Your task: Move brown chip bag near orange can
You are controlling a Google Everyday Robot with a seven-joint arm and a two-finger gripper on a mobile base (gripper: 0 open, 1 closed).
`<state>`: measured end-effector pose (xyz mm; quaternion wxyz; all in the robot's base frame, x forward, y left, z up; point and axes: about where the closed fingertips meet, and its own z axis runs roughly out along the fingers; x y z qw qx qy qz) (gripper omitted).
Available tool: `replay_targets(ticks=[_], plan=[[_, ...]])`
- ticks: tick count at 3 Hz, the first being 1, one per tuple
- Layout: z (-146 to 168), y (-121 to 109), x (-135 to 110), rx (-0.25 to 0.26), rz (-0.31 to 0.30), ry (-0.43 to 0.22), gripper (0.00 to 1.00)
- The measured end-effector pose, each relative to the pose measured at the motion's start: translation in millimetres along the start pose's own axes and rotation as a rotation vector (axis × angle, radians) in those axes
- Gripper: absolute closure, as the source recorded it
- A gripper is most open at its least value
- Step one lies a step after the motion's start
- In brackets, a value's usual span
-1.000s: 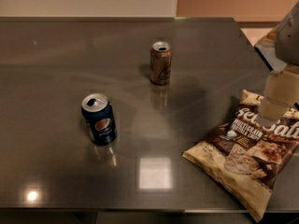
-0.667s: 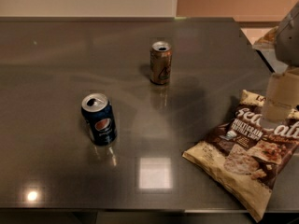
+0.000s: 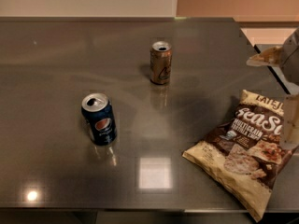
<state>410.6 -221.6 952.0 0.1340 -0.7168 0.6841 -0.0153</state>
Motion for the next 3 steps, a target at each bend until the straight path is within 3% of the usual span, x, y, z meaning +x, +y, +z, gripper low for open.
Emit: replay_targets(ticks=[2,3], plan=[[30.0,34.3,12.3,-0.039,-0.246,-0.026,0.0],[46.0,49.1,17.9,-0.05,-0.341,-0.026,0.0]])
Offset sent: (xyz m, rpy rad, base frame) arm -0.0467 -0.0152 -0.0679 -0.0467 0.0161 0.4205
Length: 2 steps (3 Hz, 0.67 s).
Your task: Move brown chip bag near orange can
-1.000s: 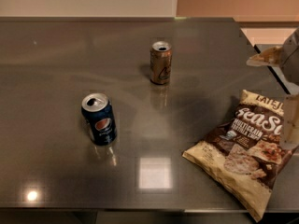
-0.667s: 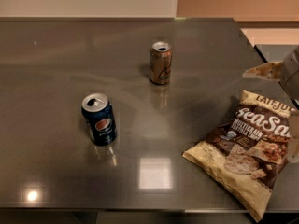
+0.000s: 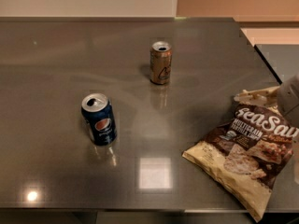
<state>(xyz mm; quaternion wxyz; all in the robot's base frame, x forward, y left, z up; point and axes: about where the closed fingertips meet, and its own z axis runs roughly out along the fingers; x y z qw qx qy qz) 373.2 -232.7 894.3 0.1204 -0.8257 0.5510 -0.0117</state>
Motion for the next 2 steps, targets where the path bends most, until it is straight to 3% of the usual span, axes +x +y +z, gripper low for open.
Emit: replay_targets(ticks=[2], plan=[[27.1,6.2,3.1,0.003,-0.096,0.031,0.0]])
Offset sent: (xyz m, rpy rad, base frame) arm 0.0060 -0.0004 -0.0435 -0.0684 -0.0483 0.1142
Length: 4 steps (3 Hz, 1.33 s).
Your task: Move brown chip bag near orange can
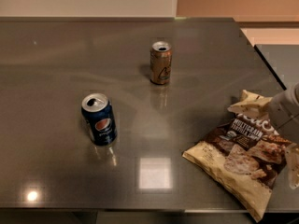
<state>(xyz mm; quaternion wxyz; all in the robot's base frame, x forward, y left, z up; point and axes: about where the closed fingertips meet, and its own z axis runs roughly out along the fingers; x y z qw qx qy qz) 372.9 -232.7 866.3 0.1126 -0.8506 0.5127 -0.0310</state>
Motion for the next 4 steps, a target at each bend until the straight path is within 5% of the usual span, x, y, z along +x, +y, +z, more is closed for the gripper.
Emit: replay_targets(ticks=[1,4], plan=[[10.1,-4.2,3.5,0.0,-0.015,0.019,0.0],[6.6,-19.2,10.2,-0.004,-0.003,0.04,0.64]])
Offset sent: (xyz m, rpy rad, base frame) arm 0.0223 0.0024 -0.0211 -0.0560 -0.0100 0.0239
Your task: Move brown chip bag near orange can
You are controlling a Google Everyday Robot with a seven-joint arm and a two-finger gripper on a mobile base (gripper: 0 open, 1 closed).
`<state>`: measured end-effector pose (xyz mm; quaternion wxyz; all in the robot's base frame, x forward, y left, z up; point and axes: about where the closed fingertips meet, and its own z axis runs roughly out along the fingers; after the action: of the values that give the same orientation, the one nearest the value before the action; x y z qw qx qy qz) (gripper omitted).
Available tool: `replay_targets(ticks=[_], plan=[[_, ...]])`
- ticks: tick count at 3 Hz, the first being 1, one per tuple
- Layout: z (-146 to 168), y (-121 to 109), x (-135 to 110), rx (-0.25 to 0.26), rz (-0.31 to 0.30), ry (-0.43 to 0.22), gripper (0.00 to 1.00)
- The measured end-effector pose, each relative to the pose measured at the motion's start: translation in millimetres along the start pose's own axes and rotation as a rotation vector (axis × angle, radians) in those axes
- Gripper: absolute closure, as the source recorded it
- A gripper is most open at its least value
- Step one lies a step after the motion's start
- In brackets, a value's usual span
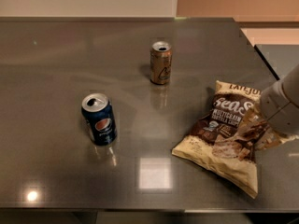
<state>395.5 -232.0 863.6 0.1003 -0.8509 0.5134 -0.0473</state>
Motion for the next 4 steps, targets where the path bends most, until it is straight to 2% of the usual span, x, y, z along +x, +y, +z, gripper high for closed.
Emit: replay_targets(ticks=[1,2,3,4], plan=[[-15.4,-12.7,1.7,0.029,0.033,-0.002,0.88],[-30.2,-40.9,3.9,0.072,0.076,0.004,1.0],[-41.5,-80.1,4.5,0.124,0.093,0.016,1.0],[-37.7,-115.4,2.0,0.145,0.078,0.018,1.0]])
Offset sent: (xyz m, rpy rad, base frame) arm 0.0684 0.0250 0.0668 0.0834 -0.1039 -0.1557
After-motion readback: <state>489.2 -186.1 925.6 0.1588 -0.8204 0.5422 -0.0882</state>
